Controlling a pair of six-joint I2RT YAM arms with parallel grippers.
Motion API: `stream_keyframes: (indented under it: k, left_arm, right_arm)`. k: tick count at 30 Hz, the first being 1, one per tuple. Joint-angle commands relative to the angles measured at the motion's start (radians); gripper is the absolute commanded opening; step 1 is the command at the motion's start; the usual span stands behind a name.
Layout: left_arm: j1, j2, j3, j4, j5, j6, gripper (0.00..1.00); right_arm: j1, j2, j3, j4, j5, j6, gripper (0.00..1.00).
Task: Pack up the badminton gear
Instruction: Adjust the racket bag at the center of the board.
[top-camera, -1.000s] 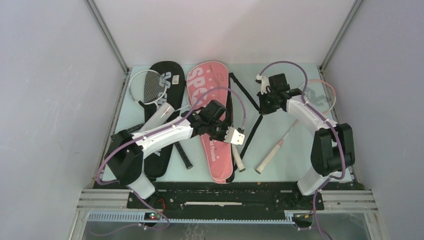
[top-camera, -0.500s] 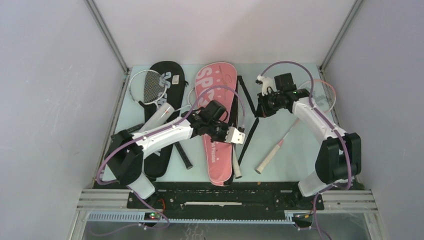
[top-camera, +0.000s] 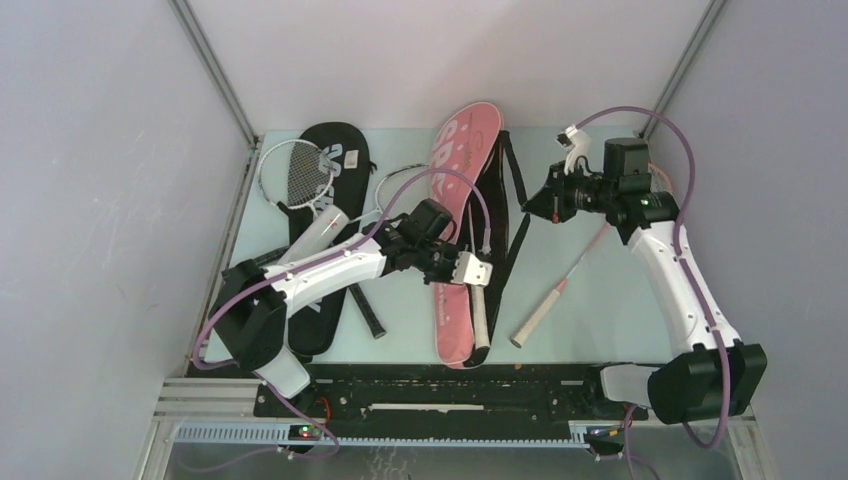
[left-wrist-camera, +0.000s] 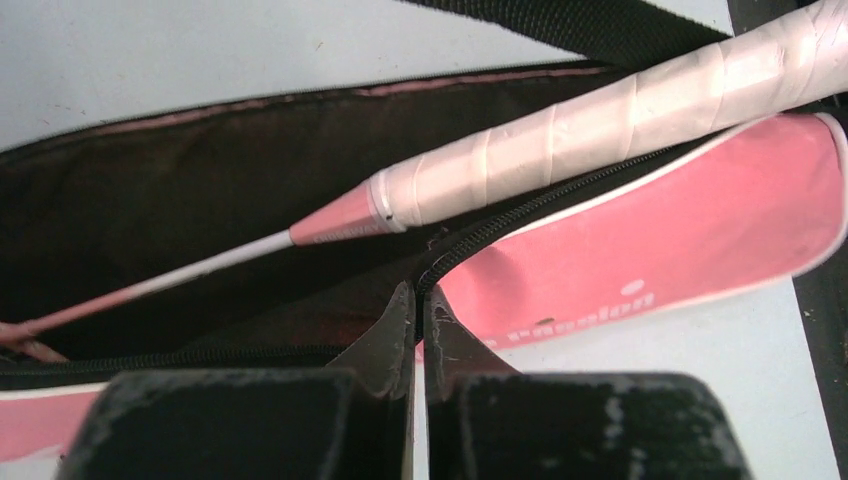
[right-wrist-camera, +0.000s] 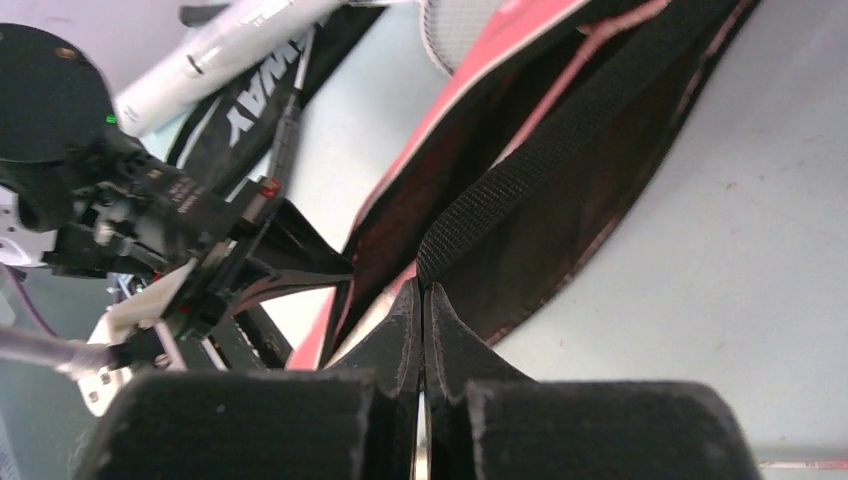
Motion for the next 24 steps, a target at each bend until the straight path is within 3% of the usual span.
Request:
stream_keyframes:
  k: [1, 11, 16, 24]
  left_arm:
    - [0.008, -0.036, 0.025, 0.024, 0.030, -0.039, 0.05]
    - [0.024, -0.060, 0.030, -0.065, 0.110, 0.024, 0.07]
    - [0.056, -0.070, 0.030, -0.146, 0.178, 0.123, 0.00]
    - [0.122, -0.097, -0.004, -0.061, 0.260, 0.021, 0.00]
  right_arm:
    - [-0.038, -0.045, 0.027, 0.093, -0.131, 0.069, 0.00]
    - [-0.047, -0.046, 0.036, 0.143, -0.245, 0.116, 0.00]
    - [-0.047, -0.049, 0.065, 0.139, -0.281, 0.115, 0.00]
    - [-0.047, -0.054, 0.089, 0.052, -0.361, 0.005, 0.00]
